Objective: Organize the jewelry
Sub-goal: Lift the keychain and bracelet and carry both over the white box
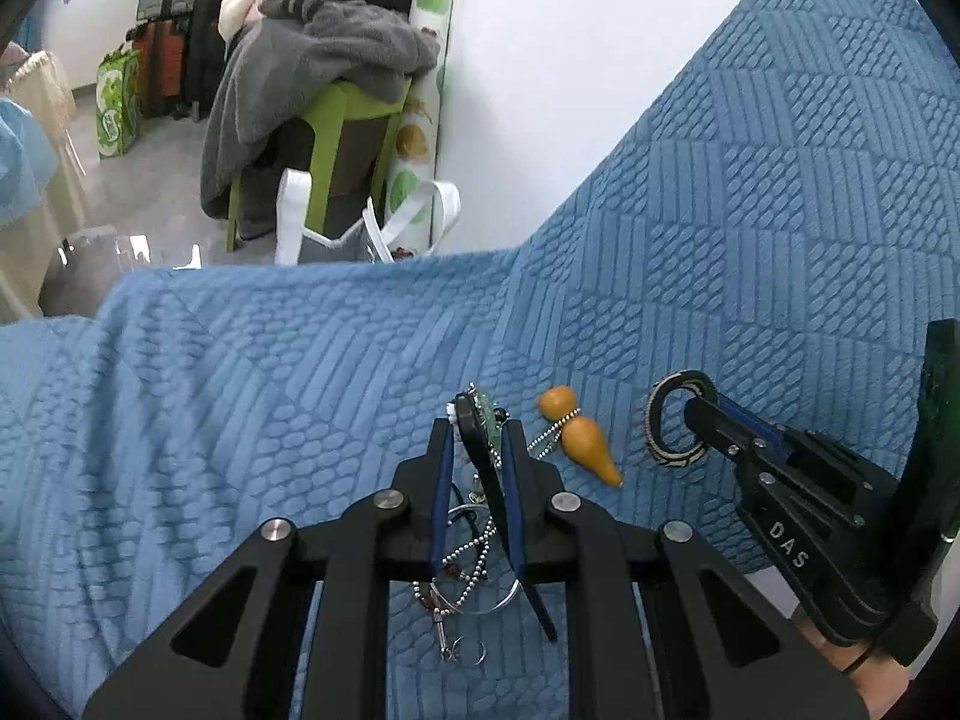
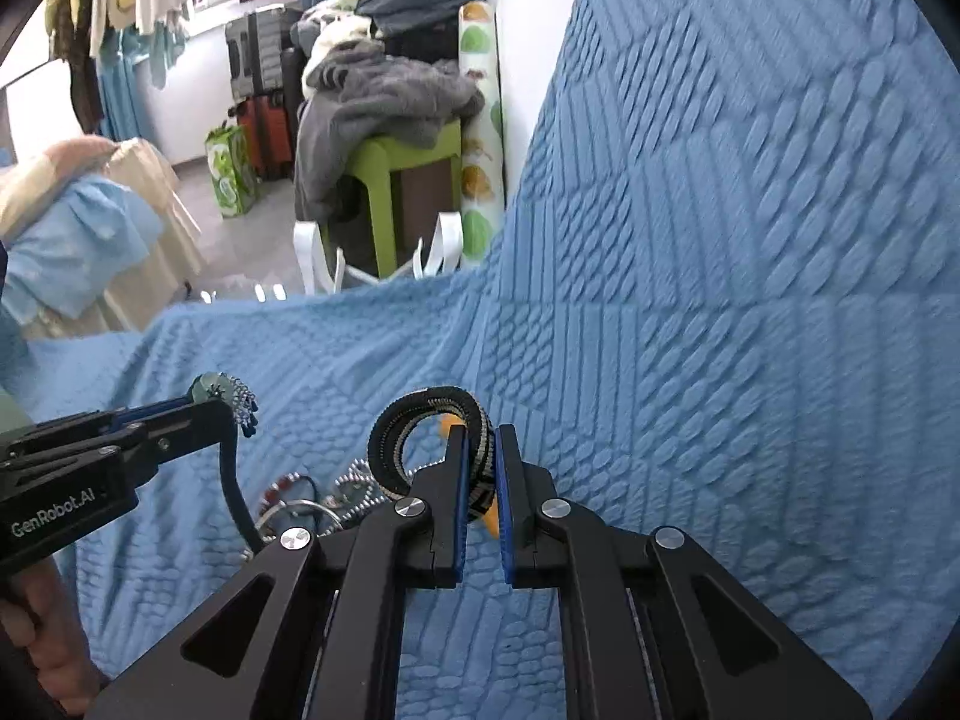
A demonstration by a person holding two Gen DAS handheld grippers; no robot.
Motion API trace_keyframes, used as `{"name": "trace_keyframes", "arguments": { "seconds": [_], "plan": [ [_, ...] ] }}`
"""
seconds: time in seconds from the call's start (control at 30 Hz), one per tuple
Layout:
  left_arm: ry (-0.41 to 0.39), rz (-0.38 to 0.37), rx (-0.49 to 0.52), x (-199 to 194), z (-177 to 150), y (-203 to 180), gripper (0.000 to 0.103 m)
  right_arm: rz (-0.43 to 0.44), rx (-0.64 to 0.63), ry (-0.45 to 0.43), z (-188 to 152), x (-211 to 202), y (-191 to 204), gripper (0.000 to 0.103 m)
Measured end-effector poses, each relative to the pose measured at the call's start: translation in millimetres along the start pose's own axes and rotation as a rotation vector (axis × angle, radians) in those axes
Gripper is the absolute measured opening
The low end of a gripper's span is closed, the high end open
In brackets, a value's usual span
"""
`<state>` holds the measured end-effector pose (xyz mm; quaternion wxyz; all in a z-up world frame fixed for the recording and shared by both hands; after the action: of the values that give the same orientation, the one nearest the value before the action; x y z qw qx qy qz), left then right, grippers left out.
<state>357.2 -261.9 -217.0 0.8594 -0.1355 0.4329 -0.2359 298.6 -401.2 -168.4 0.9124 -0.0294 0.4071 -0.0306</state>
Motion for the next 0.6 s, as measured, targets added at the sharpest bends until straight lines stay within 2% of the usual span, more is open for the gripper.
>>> {"name": "trace_keyframes", "arguments": {
  "seconds": [0.43,0.6],
  "plan": [
    [-0.068,0.027,0.042,-53,27,-8,0.015,0.024,0.064,-0.097,37,-47,6,0.006],
    [-0.095,0.044,0.068,-78,37,-8,0.014,0.066,0.108,-0.119,51,-68,18,0.006]
  ]
}}
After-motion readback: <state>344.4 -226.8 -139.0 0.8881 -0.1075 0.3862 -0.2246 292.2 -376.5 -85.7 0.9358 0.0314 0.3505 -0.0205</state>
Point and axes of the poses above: each gripper's, at about its wrist camera, not at the fingertips, and x roughly the way its jaws point, y to its left, z to its top, the point moved 4 cm from there along x, roughly the way its jaws point, and after that the axes turned 2 degrees about -z, right-handed, at the moved point
